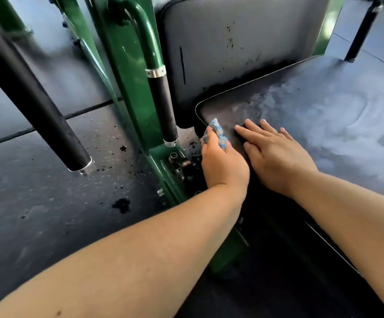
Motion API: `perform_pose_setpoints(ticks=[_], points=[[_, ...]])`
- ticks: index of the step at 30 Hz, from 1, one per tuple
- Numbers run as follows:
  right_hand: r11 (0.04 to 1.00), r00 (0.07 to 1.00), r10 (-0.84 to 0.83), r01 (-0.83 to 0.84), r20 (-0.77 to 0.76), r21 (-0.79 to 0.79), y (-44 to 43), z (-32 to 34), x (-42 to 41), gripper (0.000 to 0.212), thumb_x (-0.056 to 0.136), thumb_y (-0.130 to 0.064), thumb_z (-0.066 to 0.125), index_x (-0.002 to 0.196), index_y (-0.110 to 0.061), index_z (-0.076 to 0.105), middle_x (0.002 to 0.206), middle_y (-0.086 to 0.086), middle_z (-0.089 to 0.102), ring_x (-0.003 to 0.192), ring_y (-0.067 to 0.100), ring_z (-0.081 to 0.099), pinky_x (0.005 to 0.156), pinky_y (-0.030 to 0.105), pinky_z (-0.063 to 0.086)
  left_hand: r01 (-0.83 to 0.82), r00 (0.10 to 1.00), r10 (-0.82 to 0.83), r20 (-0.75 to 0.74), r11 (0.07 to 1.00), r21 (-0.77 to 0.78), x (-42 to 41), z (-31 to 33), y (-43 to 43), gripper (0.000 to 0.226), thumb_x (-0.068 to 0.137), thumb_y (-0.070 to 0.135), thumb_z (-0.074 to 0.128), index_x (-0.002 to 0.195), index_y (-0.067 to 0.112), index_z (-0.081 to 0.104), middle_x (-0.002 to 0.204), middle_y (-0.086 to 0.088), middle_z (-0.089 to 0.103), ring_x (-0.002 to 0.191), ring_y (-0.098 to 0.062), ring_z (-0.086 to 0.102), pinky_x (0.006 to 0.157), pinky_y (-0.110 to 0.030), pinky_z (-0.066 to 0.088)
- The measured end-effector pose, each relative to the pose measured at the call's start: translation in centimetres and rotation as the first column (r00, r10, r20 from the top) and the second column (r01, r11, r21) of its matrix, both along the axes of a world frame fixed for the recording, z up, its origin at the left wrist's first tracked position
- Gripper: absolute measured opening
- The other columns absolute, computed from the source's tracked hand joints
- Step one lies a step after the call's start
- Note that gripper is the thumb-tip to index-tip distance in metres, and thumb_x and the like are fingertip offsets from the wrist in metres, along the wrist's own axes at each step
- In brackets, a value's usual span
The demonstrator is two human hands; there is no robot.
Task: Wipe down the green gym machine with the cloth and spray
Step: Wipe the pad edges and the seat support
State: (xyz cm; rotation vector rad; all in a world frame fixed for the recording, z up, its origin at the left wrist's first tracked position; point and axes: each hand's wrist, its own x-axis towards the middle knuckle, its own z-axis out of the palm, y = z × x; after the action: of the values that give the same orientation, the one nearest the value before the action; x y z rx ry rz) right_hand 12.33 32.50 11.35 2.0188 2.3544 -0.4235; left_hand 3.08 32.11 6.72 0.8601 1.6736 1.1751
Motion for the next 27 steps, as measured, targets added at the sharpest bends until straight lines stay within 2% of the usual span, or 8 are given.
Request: perform_pose_setpoints(ticks=[4, 9, 12, 14, 17, 22, 24, 27], points=[[1.0, 1.0, 0.007, -0.007, 0.005, -0.003, -0.5, 0.1, -0.2, 0.049, 0.103, -0.034, 0.024, 0.15, -0.045, 0.019, 0.159, -0.021, 0.009, 0.149, 0.006, 0.001, 0.122, 0.033, 0.001, -0.053, 0.999, 0.053, 0.006, 0.998, -0.042, -1.7, -0.3, 3.5, 0.049, 0.101, 0.015, 0.036, 0.149, 0.021, 0.032, 0.142, -0.007, 0.048, 0.126, -0.024, 0.047, 0.107, -0.034, 0.035], [1.0, 1.0, -0.002, 0.002, 0.008, 0.003, -0.3, 0.2, -0.1, 0.049, 0.102, -0.037, 0.022, 0.149, -0.048, 0.018, 0.159, -0.024, 0.008, 0.148, 0.004, 0.0, 0.121, 0.032, -0.001, -0.142, 0.99, 0.143, 0.016, 0.99, -0.026, -4.2, 0.3, 7.5, 0.046, 0.098, 0.009, 0.037, 0.144, 0.017, 0.04, 0.135, -0.006, 0.053, 0.114, -0.022, 0.052, 0.09, -0.019, 0.034], [1.0, 1.0, -0.005, 0.005, -0.011, 0.005, -0.3, 0.2, -0.1, 0.048, 0.102, -0.038, 0.023, 0.149, -0.048, 0.019, 0.159, -0.024, 0.009, 0.148, 0.004, 0.0, 0.121, 0.032, -0.002, -0.297, 0.945, 0.304, 0.121, 0.952, -0.076, -4.5, 1.2, 9.9, 0.025, 0.094, 0.016, 0.05, 0.119, 0.012, 0.047, 0.112, -0.005, 0.056, 0.098, -0.023, 0.055, 0.08, -0.026, 0.04], [1.0, 1.0, -0.011, 0.011, -0.02, 0.006, -0.2, 0.3, 0.0, 0.048, 0.102, -0.038, 0.024, 0.149, -0.048, 0.02, 0.159, -0.024, 0.009, 0.148, 0.004, 0.0, 0.121, 0.031, -0.002, -0.35, 0.925, 0.361, 0.117, 0.931, -0.108, -3.9, 1.3, 9.7, 0.024, 0.093, 0.02, 0.051, 0.113, 0.007, 0.05, 0.106, -0.006, 0.054, 0.095, -0.025, 0.055, 0.08, -0.027, 0.041], [0.999, 0.999, -0.037, 0.037, -0.031, 0.016, -0.3, 0.2, 0.0, 0.049, 0.102, -0.039, 0.027, 0.15, -0.047, 0.019, 0.162, -0.016, 0.005, 0.149, 0.008, -0.002, 0.121, 0.029, -0.002, -0.284, 0.959, 0.281, -0.04, 0.947, -0.152, -3.3, 0.0, 7.6, 0.031, 0.095, 0.022, 0.043, 0.122, 0.008, 0.05, 0.123, -0.013, 0.057, 0.106, -0.033, 0.056, 0.09, -0.035, 0.044], [0.998, 0.997, -0.06, 0.061, -0.039, 0.014, -0.1, 0.3, 0.0, 0.051, 0.102, -0.042, 0.028, 0.151, -0.043, 0.018, 0.163, -0.01, 0.005, 0.15, 0.014, -0.002, 0.12, 0.029, -0.002, -0.162, 0.973, 0.121, -0.195, 0.964, -0.209, -4.3, 0.8, 10.0, 0.03, 0.096, 0.015, 0.041, 0.122, 0.006, 0.053, 0.124, -0.016, 0.058, 0.112, -0.033, 0.057, 0.095, -0.039, 0.048], [0.998, 0.998, -0.059, 0.059, -0.036, 0.007, -0.1, 0.2, 0.0, 0.05, 0.101, -0.042, 0.028, 0.151, -0.043, 0.019, 0.163, -0.01, 0.006, 0.15, 0.014, -0.002, 0.121, 0.03, -0.002, -0.071, 0.975, 0.025, -0.219, 0.977, -0.204, -4.6, 2.3, 12.1, 0.032, 0.095, 0.014, 0.044, 0.123, 0.003, 0.056, 0.125, -0.016, 0.059, 0.113, -0.031, 0.058, 0.093, -0.034, 0.05], [0.998, 0.997, -0.064, 0.064, -0.033, 0.0, -0.1, 0.2, 0.0, 0.05, 0.101, -0.042, 0.028, 0.151, -0.044, 0.019, 0.163, -0.01, 0.005, 0.15, 0.014, -0.002, 0.121, 0.03, -0.002, 0.026, 0.945, -0.079, -0.317, 0.985, -0.169, -4.4, 3.4, 13.8, 0.032, 0.092, 0.02, 0.048, 0.118, 0.007, 0.061, 0.121, -0.014, 0.063, 0.109, -0.032, 0.059, 0.08, -0.029, 0.045]])
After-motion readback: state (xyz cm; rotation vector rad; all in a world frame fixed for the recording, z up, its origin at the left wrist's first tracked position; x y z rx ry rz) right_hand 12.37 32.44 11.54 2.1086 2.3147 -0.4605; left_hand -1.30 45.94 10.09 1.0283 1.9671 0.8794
